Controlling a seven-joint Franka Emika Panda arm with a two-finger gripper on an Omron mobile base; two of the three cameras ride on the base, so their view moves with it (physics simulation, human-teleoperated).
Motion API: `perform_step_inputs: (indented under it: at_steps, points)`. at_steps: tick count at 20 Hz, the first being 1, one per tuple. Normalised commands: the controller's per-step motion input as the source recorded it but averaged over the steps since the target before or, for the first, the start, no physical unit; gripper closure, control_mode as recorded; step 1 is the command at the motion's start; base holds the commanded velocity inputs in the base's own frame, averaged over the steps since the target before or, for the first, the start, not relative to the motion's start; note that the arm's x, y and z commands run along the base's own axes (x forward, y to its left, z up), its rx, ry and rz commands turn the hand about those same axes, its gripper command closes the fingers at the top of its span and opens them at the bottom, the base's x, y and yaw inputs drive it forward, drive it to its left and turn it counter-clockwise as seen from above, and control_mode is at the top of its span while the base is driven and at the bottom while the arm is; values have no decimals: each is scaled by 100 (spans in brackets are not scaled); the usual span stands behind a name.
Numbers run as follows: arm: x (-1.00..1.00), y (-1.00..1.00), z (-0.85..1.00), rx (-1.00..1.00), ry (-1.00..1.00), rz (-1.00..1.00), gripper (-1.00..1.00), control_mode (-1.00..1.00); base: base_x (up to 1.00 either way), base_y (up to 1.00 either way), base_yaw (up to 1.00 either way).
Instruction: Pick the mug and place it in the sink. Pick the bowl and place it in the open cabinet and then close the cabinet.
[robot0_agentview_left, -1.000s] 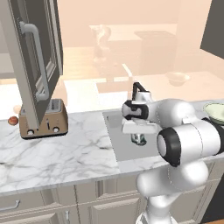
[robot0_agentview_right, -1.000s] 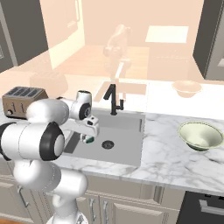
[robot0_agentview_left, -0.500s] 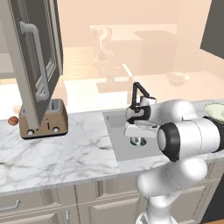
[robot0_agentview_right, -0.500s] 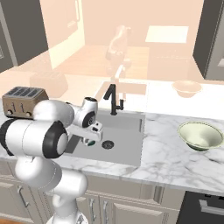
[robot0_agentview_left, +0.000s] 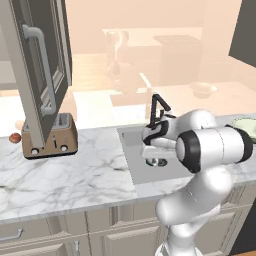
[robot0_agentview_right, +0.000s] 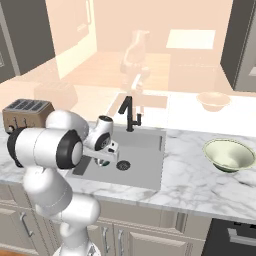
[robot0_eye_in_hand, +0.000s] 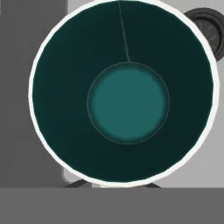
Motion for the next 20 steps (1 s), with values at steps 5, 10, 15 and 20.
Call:
perform_step_inputs:
  at_steps: [5, 10, 15, 20]
  points:
    - [34, 0, -20, 0, 3, 0, 100, -100, 0, 0, 0]
    - [38, 0, -14, 0, 3, 0, 100, -100, 0, 0, 0]
    - [37, 0, -29, 0, 0, 0, 100, -100, 0, 0, 0]
    - [37, 0, -40, 1, 0, 0, 100, -100, 0, 0, 0]
